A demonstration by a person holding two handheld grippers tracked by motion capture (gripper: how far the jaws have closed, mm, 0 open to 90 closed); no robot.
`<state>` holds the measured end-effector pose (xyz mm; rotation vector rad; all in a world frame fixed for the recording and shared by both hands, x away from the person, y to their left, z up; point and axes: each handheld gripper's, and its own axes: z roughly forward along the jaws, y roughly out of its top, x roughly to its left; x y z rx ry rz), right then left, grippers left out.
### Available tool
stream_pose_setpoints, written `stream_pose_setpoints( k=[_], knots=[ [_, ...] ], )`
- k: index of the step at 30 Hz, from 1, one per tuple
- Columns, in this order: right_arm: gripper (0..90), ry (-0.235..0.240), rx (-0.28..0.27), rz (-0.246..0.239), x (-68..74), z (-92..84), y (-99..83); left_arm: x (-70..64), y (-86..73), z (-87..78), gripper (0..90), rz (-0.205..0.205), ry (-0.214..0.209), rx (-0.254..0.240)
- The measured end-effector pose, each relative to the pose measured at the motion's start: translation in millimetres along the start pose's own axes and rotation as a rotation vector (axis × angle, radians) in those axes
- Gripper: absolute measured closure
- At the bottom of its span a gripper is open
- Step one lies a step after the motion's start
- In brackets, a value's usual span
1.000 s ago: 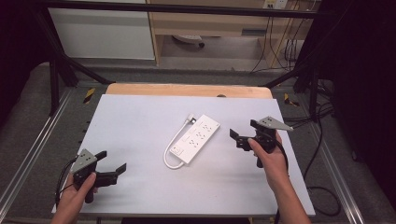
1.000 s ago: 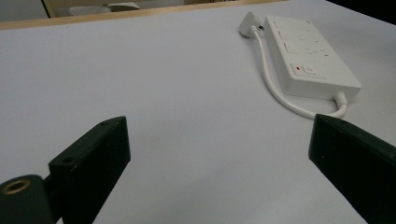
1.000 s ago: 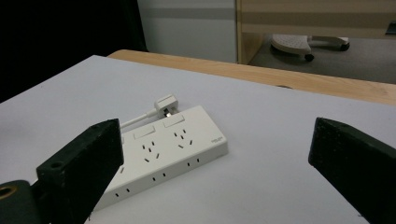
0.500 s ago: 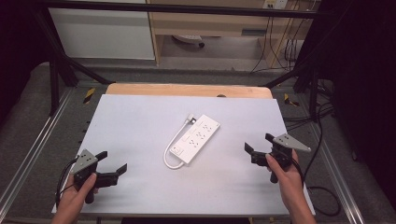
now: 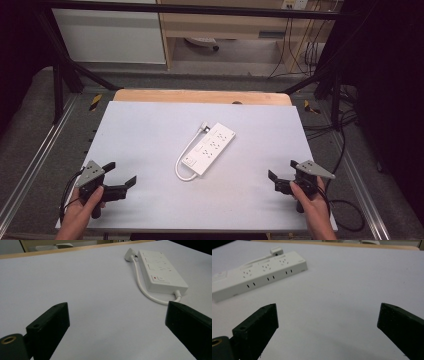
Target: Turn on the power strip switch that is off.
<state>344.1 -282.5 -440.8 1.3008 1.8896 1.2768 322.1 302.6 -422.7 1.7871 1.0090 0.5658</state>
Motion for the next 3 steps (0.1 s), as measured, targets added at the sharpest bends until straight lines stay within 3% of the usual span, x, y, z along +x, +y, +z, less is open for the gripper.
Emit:
stream_pose_setpoints(
  k=[3],
  knots=[
    [3.8,-0.006,0.043,-0.010,2.5,7.6,-3.9,-0.6,0.2,0.3,5.7,0.004,-0.004,-0.001]
  ],
)
